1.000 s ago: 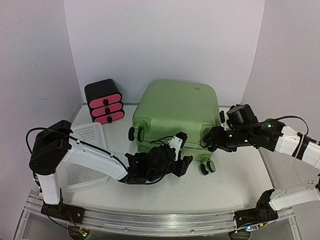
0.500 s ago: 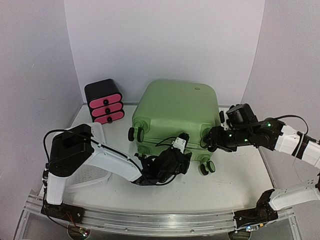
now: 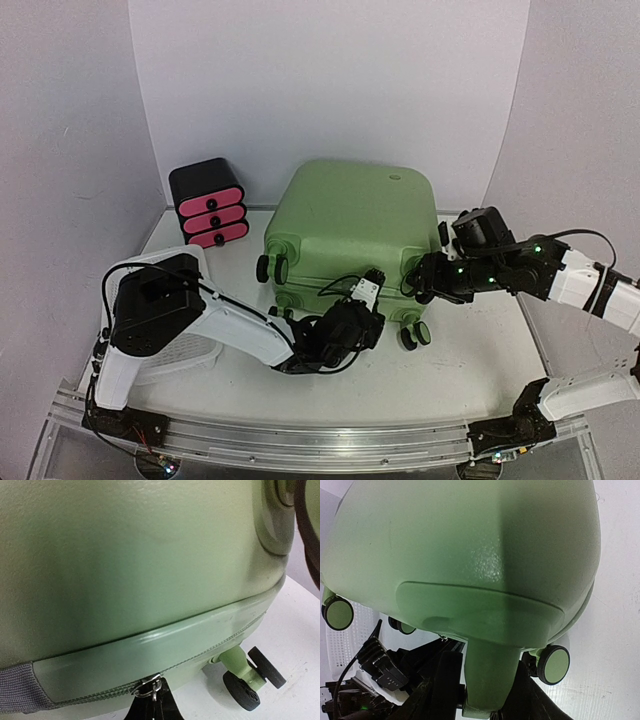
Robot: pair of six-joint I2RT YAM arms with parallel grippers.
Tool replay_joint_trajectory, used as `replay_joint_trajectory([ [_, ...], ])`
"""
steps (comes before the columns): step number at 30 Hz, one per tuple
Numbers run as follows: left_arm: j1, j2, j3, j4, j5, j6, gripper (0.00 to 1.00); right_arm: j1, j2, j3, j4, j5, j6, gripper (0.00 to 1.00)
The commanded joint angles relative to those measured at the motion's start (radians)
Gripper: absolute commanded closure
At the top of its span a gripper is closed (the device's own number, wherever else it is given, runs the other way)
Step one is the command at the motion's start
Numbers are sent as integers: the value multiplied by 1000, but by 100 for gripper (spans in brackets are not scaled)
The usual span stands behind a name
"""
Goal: Open, take out, and arrange the luggage
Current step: Unzip the zipper of the luggage.
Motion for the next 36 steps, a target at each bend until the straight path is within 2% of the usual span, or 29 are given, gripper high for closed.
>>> replay_joint_trajectory([
  [1, 1, 3, 4, 202, 147, 38, 100, 51, 2, 118, 230, -188, -117, 52],
  [5, -15, 59, -21, 452, 236, 51, 100, 51, 25, 137, 263, -207, -120, 53],
  [7, -26, 90, 5, 519, 246, 51, 100, 51, 28, 135, 281, -217, -119, 53],
  [20, -34, 254, 261, 502, 323, -25, 100, 52, 8, 108, 357, -239, -93, 54],
  [28, -42, 263, 371, 462, 333, -28, 99, 52, 8, 90, 391, -249, -79, 55],
  [32, -43, 221, 314, 460, 295, -41, 84, 52, -28, 73, 389, -207, -79, 50],
  [36, -43, 133, 172, 459, 227, -49, 65, 52, -70, 47, 355, -141, -87, 38],
])
